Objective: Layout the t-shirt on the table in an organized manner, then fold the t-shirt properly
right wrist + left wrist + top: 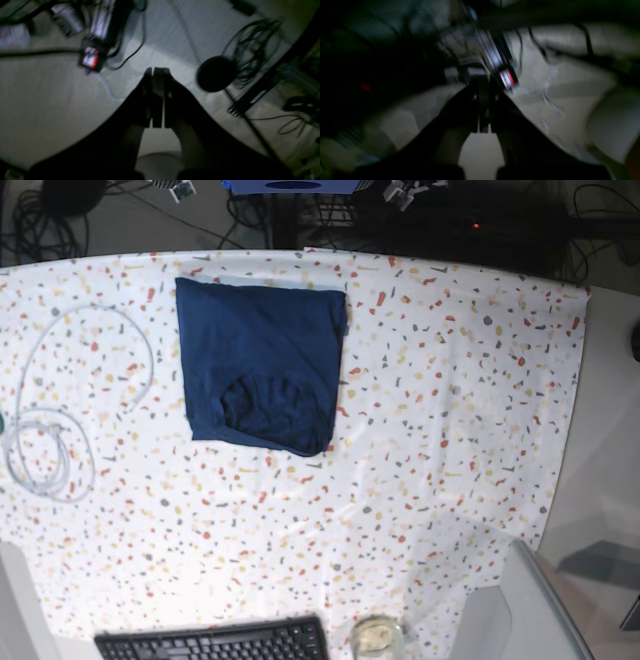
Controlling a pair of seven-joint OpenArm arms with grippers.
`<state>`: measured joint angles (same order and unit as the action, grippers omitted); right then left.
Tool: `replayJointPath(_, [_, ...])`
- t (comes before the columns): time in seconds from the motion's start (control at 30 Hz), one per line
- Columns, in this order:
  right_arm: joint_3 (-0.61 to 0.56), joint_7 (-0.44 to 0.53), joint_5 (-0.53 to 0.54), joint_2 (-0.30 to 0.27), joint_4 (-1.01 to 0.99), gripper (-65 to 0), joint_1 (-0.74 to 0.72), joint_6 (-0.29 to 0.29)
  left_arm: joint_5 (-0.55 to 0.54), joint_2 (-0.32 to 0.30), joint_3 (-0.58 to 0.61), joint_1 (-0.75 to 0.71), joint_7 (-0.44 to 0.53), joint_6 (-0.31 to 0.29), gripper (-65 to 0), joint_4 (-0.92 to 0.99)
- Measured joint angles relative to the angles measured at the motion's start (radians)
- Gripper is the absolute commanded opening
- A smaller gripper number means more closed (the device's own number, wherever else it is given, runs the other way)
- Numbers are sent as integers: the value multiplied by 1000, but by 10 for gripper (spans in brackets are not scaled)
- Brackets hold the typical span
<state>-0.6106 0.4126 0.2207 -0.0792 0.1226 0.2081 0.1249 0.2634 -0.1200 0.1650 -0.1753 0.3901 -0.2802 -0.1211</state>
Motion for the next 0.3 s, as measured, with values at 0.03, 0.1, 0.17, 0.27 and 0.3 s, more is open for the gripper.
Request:
replayJointPath(0.03, [0, 3, 0, 0, 1, -638, -13, 2, 2, -4, 0, 0, -7, 0, -650, 8])
replayJointPath(0.1, [0, 11, 0, 6, 3, -638, -28, 2, -2, -11, -3, 15, -9, 0, -650, 14])
replayJointPath(0.17, [0, 10, 0, 14, 3, -638, -34, 2, -6, -21, -11, 40, 8, 2, -650, 5])
replayJointPath(0.27, [0, 5, 0, 15, 2, -639, -31, 2, -14, -24, -11, 58, 21, 12, -650, -2])
replayJointPath(0.3, [0, 5, 0, 12, 2, -642, -30, 2, -14, -22, -11, 51, 20, 12, -650, -2])
